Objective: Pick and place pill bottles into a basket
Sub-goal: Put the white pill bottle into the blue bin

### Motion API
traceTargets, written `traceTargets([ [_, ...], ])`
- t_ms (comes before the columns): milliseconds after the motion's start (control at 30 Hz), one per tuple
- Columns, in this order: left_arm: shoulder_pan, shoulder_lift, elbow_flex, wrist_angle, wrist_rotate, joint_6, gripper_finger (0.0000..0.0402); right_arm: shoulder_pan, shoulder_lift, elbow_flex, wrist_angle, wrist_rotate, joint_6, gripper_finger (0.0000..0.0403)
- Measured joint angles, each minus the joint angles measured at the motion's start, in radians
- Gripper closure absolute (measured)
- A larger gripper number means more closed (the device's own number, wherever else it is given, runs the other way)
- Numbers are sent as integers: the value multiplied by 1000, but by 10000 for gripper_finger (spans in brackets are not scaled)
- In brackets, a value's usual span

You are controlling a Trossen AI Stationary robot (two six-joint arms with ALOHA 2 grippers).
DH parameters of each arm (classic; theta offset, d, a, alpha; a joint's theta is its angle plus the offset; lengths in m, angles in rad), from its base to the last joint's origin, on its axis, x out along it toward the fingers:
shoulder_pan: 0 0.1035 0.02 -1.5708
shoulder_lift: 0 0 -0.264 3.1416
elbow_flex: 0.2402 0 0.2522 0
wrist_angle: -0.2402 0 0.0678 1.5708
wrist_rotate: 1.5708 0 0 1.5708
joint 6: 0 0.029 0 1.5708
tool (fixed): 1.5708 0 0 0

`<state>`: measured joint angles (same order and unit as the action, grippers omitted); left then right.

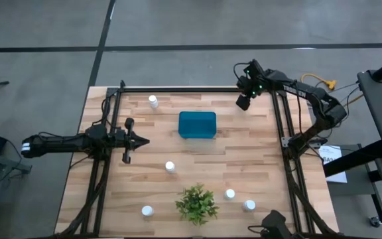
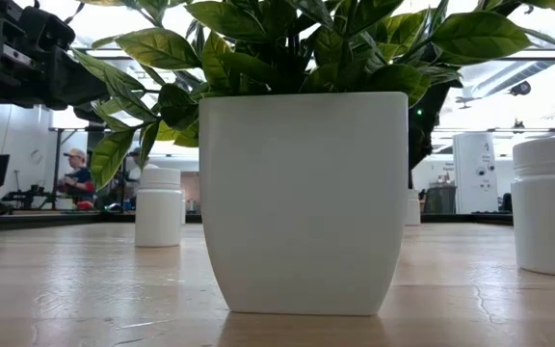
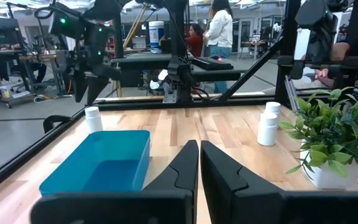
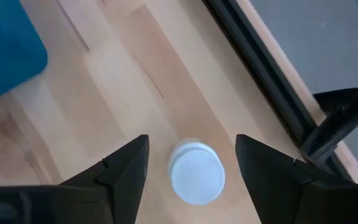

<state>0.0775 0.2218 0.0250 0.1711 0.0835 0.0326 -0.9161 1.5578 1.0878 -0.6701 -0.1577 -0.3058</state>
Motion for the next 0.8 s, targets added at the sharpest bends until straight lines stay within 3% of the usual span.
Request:
traceTargets([
  [400, 0, 2, 0, 0, 0, 0, 400, -1, 2, 5, -62, 1, -1, 164],
  [800, 0, 5, 0, -1, 0, -1, 400, 0, 1, 5, -66, 49, 15, 120],
])
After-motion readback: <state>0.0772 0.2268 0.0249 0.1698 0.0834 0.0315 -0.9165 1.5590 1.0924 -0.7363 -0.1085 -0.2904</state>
